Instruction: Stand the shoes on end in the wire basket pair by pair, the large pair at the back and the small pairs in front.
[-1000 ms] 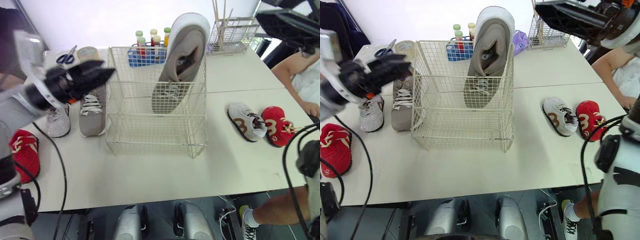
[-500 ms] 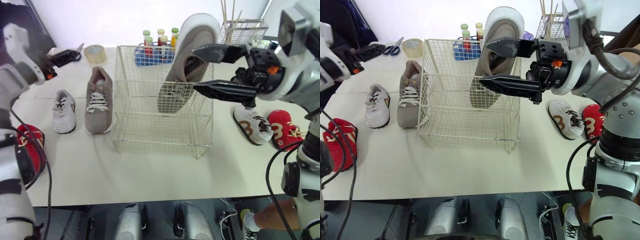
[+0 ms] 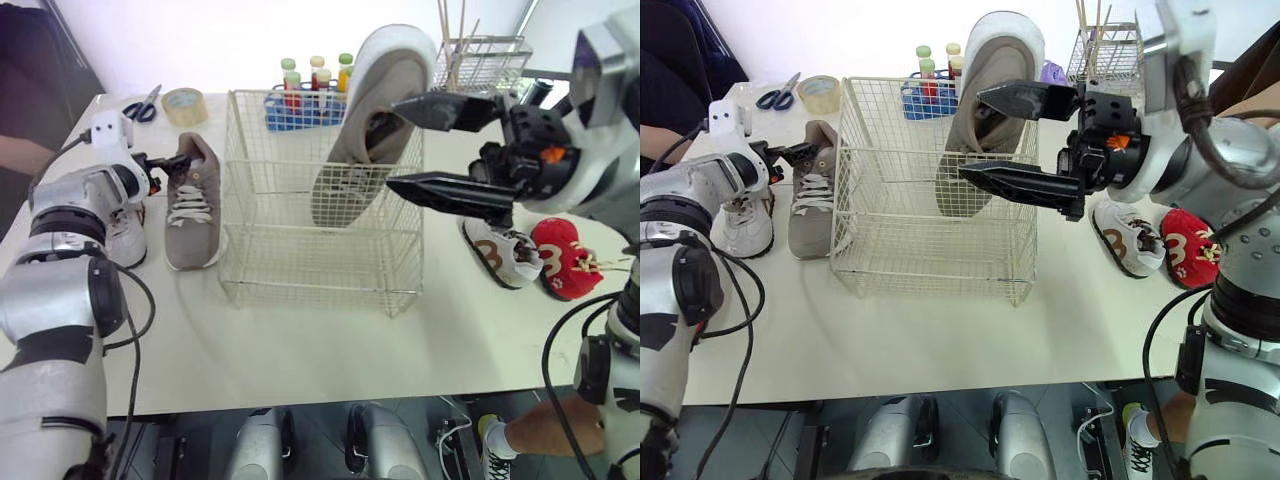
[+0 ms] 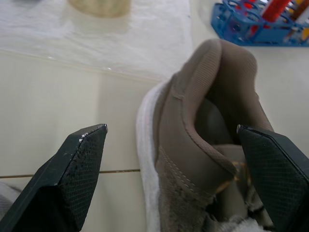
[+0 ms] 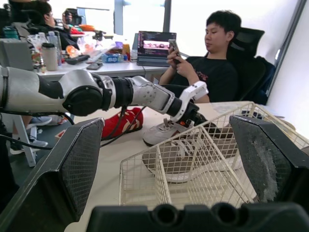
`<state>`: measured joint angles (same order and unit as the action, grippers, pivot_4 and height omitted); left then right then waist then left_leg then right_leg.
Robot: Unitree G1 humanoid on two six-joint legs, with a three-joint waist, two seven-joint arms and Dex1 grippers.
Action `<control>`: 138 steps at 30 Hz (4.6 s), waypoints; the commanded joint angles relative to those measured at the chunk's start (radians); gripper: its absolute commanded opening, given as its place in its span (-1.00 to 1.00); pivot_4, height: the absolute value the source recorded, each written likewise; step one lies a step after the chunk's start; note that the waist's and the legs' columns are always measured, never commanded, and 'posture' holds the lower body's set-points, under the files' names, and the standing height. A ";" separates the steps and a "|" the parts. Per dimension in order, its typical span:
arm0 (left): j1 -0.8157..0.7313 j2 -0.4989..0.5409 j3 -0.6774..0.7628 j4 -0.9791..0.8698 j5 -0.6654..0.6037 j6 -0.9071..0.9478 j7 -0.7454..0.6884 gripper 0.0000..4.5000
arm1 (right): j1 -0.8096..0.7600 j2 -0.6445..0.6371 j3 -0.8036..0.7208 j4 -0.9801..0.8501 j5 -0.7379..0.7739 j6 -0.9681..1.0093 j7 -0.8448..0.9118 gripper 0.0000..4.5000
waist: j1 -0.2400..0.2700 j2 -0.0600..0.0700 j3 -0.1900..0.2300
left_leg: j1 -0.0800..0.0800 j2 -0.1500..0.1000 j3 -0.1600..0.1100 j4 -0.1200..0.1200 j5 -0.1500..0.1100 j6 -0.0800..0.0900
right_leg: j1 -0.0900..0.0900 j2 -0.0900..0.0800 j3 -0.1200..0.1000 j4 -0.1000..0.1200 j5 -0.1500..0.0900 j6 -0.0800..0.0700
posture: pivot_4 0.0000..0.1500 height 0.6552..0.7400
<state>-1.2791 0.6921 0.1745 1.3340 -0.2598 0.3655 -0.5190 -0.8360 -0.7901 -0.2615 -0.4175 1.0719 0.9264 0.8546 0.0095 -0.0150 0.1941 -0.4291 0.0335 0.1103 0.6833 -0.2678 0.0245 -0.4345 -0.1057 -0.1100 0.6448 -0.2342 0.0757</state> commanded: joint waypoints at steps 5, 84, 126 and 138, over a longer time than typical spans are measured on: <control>-0.010 -0.038 0.057 0.007 0.053 -0.036 0.115 1.00 | 0.011 -0.039 -0.041 -0.045 0.056 -0.008 -0.055 0.99 | 0.003 -0.001 0.000 | 0.000 0.000 0.000 0.000 0.000 0.001 | 0.000 -0.001 0.000 0.000 0.000 0.000 | 1.00 1.00; 0.153 -0.645 0.003 -0.855 0.056 -1.008 0.248 -0.98 | 0.026 -0.147 0.010 -0.064 0.002 -0.029 -0.095 1.00 | 0.004 -0.007 0.002 | 0.002 -0.002 0.000 0.002 -0.003 0.005 | 0.007 -0.003 -0.002 -0.007 0.004 0.005 | 1.00 1.00; 0.674 -0.649 -0.109 -1.078 0.186 -0.814 0.380 -0.42 | -0.014 -0.134 0.057 -0.017 0.019 -0.010 -0.076 1.00 | -0.022 0.034 -0.047 | 0.021 0.000 -0.003 -0.005 -0.007 0.012 | 0.024 0.003 0.003 -0.016 0.003 0.002 | 1.00 1.00; 0.718 -0.552 -0.066 -1.249 0.152 -0.732 0.365 0.98 | 0.004 -0.131 0.053 -0.007 0.000 -0.030 -0.041 1.00 | -0.034 0.033 -0.046 | 0.021 0.001 -0.003 -0.006 -0.007 0.012 | 0.022 0.004 0.004 -0.015 0.002 0.000 | 1.00 1.00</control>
<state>-0.6214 0.0973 0.0664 0.1062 -0.0987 -0.3955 -0.1397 -0.8282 -0.9219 -0.1841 -0.4256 1.0783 0.9159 0.8069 -0.0244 0.0180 0.1478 -0.4079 0.0351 0.1068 0.6772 -0.2752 0.0363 -0.4133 -0.1007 -0.1053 0.6300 -0.2330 0.0745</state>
